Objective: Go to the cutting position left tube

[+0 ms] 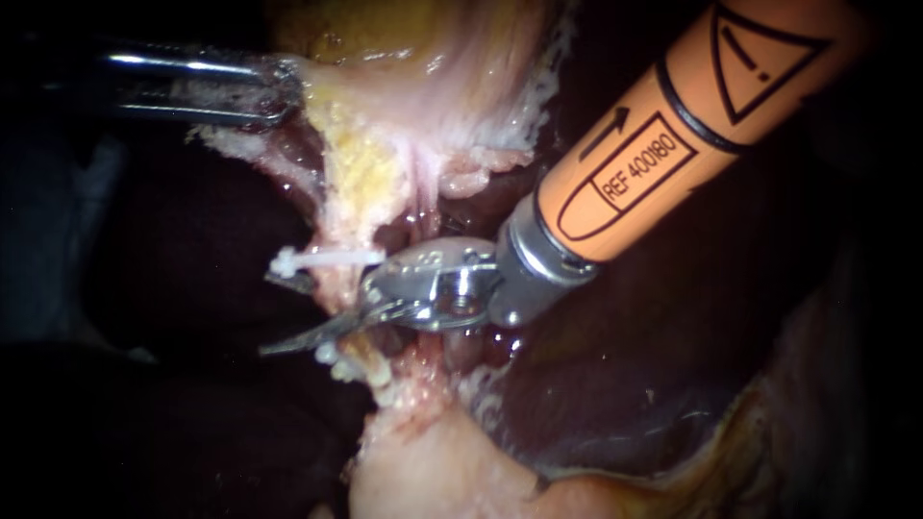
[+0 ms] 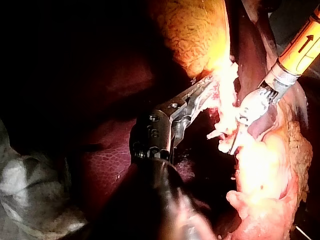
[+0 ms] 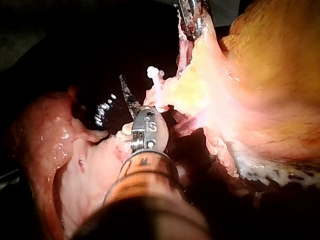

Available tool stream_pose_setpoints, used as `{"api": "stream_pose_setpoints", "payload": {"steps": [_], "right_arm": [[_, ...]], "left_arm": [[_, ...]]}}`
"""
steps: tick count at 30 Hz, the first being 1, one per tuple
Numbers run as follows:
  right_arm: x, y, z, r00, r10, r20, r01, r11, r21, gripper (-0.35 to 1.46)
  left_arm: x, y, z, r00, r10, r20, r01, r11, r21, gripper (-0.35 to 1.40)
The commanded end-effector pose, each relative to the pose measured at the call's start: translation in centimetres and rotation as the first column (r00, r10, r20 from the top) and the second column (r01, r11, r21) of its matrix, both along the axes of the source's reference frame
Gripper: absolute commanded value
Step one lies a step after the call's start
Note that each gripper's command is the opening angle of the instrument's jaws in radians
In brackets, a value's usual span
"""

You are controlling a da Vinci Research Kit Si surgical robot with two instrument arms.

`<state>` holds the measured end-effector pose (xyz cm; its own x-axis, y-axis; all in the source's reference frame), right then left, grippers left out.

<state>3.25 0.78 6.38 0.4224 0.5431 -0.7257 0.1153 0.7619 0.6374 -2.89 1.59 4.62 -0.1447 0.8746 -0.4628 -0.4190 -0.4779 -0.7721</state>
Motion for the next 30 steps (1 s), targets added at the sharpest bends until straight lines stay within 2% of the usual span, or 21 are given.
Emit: {"api": "stream_pose_setpoints", "payload": {"steps": [1, 10, 14, 30], "right_arm": [[0.00, -0.01, -0.04, 1.0000, -0.001, -0.003, 0.001, 1.000, -0.001, 1.43], [0.01, -0.16, -0.47, 0.9981, -0.017, -0.059, 0.019, 0.999, 0.028, 1.45], [-0.01, -0.17, -0.62, 0.9972, -0.015, -0.074, 0.017, 0.999, 0.036, 1.45], [-0.07, -0.12, -0.58, 0.9970, -0.010, -0.077, 0.013, 0.999, 0.044, 1.45]], "left_arm": [[0.00, 0.00, 0.00, 1.0000, 0.001, 0.001, -0.001, 1.000, 0.001, -0.35], [0.02, -0.01, 0.00, 1.0000, 0.003, 0.002, -0.003, 1.000, 0.001, -0.35], [0.02, -0.01, -0.01, 1.0000, 0.003, 0.002, -0.003, 1.000, 0.001, -0.35], [0.03, 0.00, 0.00, 1.0000, 0.003, 0.002, -0.003, 1.000, 0.001, -0.35]]}}
